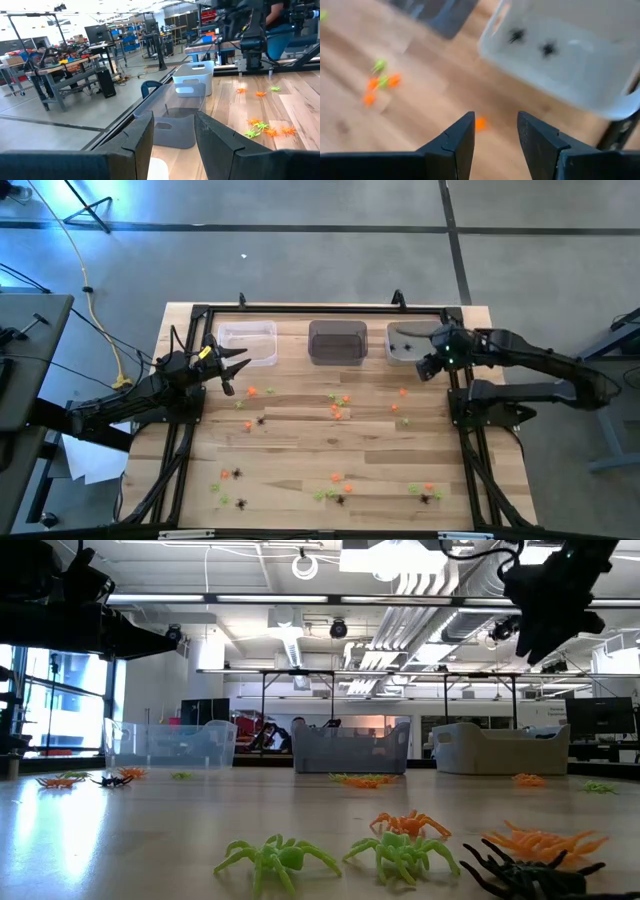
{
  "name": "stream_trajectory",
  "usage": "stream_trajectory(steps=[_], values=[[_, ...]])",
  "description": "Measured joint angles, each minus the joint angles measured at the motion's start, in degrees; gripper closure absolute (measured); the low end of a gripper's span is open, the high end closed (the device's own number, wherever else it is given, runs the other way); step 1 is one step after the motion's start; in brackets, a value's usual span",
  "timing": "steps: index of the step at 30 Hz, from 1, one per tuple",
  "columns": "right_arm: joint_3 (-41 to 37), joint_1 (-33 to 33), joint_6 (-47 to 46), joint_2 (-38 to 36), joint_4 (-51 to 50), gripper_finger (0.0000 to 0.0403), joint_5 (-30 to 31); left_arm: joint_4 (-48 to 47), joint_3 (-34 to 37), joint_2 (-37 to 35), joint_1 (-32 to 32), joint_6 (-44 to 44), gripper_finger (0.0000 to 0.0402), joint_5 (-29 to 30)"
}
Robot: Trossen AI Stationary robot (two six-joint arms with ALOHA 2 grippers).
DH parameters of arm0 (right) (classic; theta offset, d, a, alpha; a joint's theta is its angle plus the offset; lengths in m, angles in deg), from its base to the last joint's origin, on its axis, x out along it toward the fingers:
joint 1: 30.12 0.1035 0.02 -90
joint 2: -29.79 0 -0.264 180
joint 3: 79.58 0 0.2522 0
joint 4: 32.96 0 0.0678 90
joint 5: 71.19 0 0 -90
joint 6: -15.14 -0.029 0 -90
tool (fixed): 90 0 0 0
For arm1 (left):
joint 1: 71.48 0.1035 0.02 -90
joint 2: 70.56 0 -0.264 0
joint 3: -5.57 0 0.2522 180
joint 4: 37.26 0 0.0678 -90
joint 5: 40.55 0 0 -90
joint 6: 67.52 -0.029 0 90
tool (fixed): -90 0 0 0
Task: Sort Halloween decoration
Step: Put the black spider toy into the white bin
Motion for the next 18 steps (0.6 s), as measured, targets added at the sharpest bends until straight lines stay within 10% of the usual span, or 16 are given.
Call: stream_trajectory(steps=[18], values=[[2.71, 54.85, -56.56, 20.78, 3.48, 0.0258, 2.23, -0.01, -0.01, -0.01, 0.01, 0.00, 0.0271, -0.01]])
